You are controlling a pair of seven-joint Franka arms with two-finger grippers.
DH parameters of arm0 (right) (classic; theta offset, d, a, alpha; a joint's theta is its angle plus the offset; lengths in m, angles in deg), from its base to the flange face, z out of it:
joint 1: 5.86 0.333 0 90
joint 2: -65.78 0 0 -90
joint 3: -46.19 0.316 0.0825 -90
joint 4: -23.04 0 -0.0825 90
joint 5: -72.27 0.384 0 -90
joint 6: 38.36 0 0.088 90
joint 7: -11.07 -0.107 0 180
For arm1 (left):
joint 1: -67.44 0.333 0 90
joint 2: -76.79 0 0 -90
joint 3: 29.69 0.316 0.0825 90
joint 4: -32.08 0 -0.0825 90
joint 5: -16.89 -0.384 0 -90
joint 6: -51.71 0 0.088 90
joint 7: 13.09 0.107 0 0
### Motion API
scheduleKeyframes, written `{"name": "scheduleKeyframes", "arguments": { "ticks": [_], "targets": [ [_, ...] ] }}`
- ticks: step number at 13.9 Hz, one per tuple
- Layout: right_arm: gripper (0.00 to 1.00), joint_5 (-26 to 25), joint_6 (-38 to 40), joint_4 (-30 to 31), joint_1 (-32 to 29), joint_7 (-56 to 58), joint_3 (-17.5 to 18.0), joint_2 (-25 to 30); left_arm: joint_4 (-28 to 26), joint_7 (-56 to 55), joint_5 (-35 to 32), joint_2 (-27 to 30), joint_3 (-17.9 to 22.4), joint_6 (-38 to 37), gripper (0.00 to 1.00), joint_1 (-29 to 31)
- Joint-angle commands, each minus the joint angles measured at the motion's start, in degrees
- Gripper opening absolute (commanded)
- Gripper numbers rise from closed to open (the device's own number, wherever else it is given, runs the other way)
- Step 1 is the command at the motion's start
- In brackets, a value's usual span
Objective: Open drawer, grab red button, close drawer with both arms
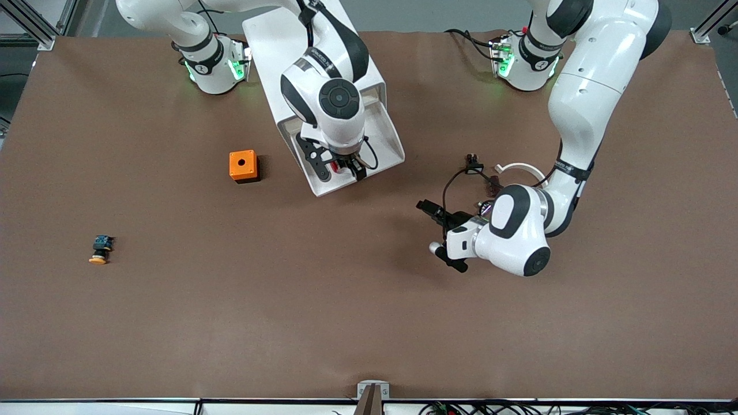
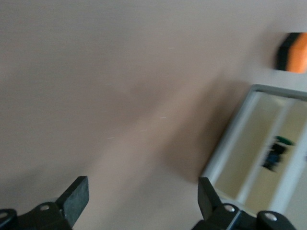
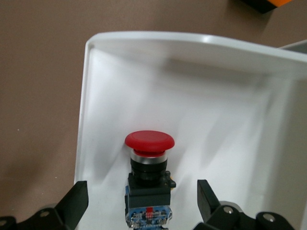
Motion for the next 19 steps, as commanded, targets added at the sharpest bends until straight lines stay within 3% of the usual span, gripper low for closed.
{"name": "scheduleKeyframes", "arguments": {
  "ticks": [1,4,7,9,13,19],
  "targets": [
    [1.0,1.2,-1.18,0.26,0.93,-0.62,-0.39,-0.48,0.91,-5.8,-8.68,1.42,0.35,1.83,1.0,-1.73],
    [0.65,1.2,-1.0,0.26,0.93,-0.62,-0.39,-0.48,1.1,-14.76,-19.69,3.08,0.17,3.15,1.0,-4.54],
    [0.37,1.2,-0.91,0.17,0.93,-0.53,-0.39,-0.48,2.68,-26.18,-24.53,3.09,0.43,3.15,1.0,-8.94],
    [0.26,1.2,-0.83,-0.09,1.02,-0.53,-0.39,-0.48,3.38,-34.96,-26.91,3.09,0.17,3.15,1.0,-9.91],
    [0.25,1.29,2.75,-2.8,0.49,-0.35,-0.39,-0.05,3.47,-50.97,-26.39,3.09,-0.27,3.15,1.0,-10.35],
    [0.24,3.75,32.61,-22.21,-8.62,3.49,-0.65,1.27,3.47,-72.94,-23.14,2.74,-3.35,3.15,1.0,-12.36]
  ]
}}
